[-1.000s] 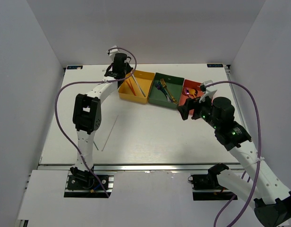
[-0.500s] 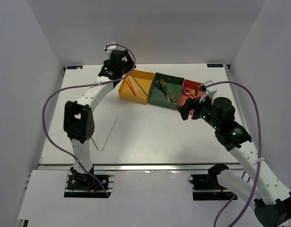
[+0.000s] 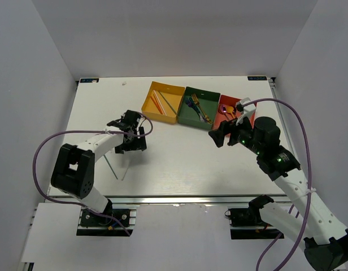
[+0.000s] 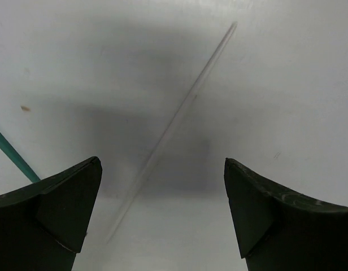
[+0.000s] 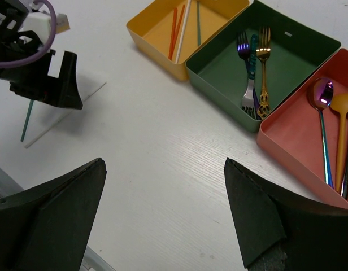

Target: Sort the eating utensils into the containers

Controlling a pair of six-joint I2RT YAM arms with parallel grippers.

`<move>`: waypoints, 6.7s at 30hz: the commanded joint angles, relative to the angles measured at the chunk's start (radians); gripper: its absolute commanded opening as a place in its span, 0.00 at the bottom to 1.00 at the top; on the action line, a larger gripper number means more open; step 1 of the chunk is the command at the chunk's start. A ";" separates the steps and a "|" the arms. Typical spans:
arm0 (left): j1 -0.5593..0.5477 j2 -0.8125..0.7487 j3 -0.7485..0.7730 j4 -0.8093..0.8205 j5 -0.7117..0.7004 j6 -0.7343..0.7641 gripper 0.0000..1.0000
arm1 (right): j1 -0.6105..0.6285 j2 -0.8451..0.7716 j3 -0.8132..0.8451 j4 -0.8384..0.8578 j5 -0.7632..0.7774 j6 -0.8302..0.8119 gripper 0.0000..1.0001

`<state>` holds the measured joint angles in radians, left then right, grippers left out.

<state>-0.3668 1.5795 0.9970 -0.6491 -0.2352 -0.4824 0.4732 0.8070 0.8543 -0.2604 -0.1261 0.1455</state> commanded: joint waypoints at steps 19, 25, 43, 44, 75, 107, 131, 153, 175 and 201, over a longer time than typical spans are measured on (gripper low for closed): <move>-0.003 0.060 -0.143 -0.011 0.146 0.059 0.76 | 0.001 -0.043 -0.011 0.029 -0.076 -0.027 0.89; -0.052 0.096 -0.146 0.034 0.160 0.028 0.51 | 0.001 -0.049 -0.005 0.038 -0.073 -0.029 0.89; -0.288 -0.002 -0.132 0.149 -0.013 -0.333 0.00 | 0.001 -0.066 0.012 0.020 -0.076 -0.030 0.89; -0.291 -0.098 -0.120 0.193 -0.009 -0.346 0.00 | 0.001 -0.066 0.011 0.021 -0.075 -0.027 0.89; -0.017 0.622 1.040 0.267 0.074 -0.263 0.01 | 0.001 -0.014 0.019 0.032 0.055 -0.021 0.89; 0.353 -0.081 0.166 -0.124 -0.176 -0.205 0.97 | 0.001 -0.032 -0.018 0.055 -0.104 -0.015 0.89; 0.471 0.108 -0.118 0.023 -0.024 -0.136 0.43 | 0.001 -0.074 -0.032 0.064 -0.133 -0.027 0.89; 0.334 -0.322 0.000 0.521 0.422 -0.317 0.00 | -0.001 -0.088 -0.020 0.093 0.026 -0.023 0.89; 0.091 0.645 0.845 0.678 0.280 -0.358 0.00 | -0.001 -0.063 0.035 0.001 0.080 -0.023 0.89; 0.088 -0.228 0.432 -0.089 -0.288 0.007 0.98 | -0.001 -0.037 0.141 -0.194 0.396 0.085 0.89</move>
<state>-0.2790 1.4540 1.5875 -0.5140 -0.3111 -0.5629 0.4732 0.7738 0.9390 -0.3893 0.1307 0.1940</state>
